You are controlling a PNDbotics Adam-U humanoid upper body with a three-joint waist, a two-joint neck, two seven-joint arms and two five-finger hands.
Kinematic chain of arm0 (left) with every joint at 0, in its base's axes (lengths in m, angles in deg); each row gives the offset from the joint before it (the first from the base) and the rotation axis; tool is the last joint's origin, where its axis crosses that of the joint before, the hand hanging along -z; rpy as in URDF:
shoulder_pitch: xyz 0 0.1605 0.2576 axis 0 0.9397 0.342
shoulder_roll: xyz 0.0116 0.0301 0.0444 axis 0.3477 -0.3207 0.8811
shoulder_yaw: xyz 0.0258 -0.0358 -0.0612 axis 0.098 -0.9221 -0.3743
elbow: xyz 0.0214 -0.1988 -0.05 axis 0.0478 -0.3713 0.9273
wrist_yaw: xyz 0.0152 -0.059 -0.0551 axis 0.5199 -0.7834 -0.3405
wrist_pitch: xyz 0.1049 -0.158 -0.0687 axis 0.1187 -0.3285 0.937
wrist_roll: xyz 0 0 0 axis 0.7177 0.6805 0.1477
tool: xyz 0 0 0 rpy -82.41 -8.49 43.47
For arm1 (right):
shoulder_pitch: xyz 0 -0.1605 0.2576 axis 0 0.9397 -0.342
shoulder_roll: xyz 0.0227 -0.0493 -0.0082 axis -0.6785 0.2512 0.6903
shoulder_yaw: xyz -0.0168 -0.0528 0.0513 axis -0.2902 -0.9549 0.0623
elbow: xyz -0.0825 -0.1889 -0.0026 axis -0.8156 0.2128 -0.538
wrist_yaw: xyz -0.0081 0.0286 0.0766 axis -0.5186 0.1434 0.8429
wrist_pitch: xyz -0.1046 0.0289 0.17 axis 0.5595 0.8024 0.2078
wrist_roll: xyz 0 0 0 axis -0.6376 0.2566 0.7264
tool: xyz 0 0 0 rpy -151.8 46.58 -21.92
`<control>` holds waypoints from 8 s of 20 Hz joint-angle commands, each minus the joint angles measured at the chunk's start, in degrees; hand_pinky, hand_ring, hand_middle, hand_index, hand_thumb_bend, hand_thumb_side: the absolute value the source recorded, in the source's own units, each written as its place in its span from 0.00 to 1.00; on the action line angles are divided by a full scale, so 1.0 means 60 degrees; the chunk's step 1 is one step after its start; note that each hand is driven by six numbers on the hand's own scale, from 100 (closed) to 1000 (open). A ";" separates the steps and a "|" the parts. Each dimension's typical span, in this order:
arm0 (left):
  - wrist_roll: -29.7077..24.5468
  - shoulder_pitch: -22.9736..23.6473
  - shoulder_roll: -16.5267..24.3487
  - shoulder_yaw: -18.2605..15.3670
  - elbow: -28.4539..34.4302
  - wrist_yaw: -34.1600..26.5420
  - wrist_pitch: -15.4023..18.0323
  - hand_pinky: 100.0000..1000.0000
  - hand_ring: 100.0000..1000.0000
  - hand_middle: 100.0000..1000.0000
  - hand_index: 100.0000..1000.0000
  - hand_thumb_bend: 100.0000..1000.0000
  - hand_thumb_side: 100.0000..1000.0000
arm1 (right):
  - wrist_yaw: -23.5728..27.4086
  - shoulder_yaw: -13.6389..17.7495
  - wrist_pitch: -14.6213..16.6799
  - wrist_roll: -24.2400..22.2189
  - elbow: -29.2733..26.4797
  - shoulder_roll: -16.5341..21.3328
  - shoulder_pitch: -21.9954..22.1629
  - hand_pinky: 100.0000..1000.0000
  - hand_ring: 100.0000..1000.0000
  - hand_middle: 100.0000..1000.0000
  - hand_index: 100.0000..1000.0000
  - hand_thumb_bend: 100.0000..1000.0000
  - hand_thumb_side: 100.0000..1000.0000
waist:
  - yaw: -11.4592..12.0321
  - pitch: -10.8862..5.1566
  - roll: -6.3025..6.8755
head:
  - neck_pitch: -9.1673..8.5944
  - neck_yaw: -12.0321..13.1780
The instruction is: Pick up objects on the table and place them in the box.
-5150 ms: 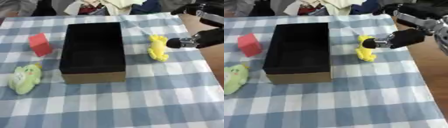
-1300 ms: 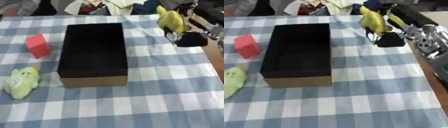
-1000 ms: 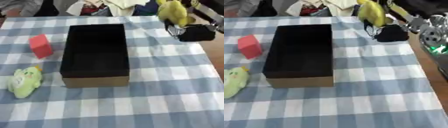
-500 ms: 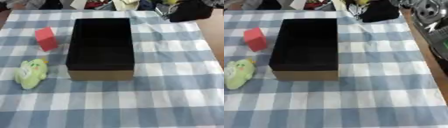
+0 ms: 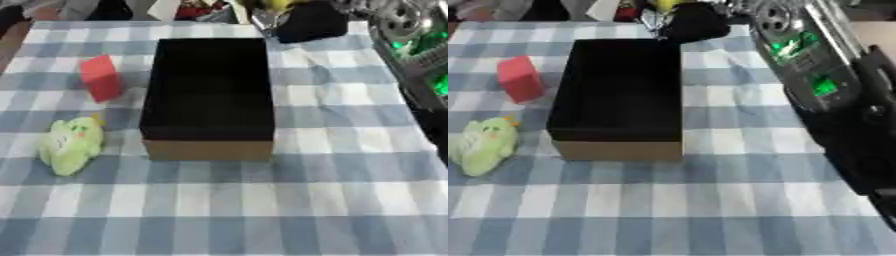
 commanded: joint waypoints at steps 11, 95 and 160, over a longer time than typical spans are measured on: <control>-0.0009 -0.0190 0.0237 -0.0040 0.0149 0.0038 0.0023 0.69 0.91 0.82 0.85 0.07 1.00 | -0.1635 -0.0323 0.0541 0.0298 0.1440 -0.1346 0.0090 0.81 0.83 0.79 0.82 0.00 0.47 | 0.0021 -0.0224 0.0051 | -0.0116 -0.0004; -1.0931 -0.1055 0.3540 0.2245 0.0149 0.3301 -0.2804 0.86 0.93 0.85 0.89 0.48 0.84 | 0.7002 0.4633 0.2250 0.7515 -0.3647 0.4481 0.6004 0.91 0.92 0.89 0.88 0.20 0.91 | -0.0705 -0.0493 -0.0045 | 0.0251 0.0778; -1.2427 -0.0776 0.3112 0.3319 -0.2688 0.4276 -0.2920 0.78 0.74 0.60 0.83 0.20 0.44 | 0.7102 0.4643 0.1651 0.7637 -0.3647 0.4024 0.6093 0.91 0.90 0.87 0.84 0.16 0.96 | -0.0833 -0.0292 0.0023 | 0.0047 0.1120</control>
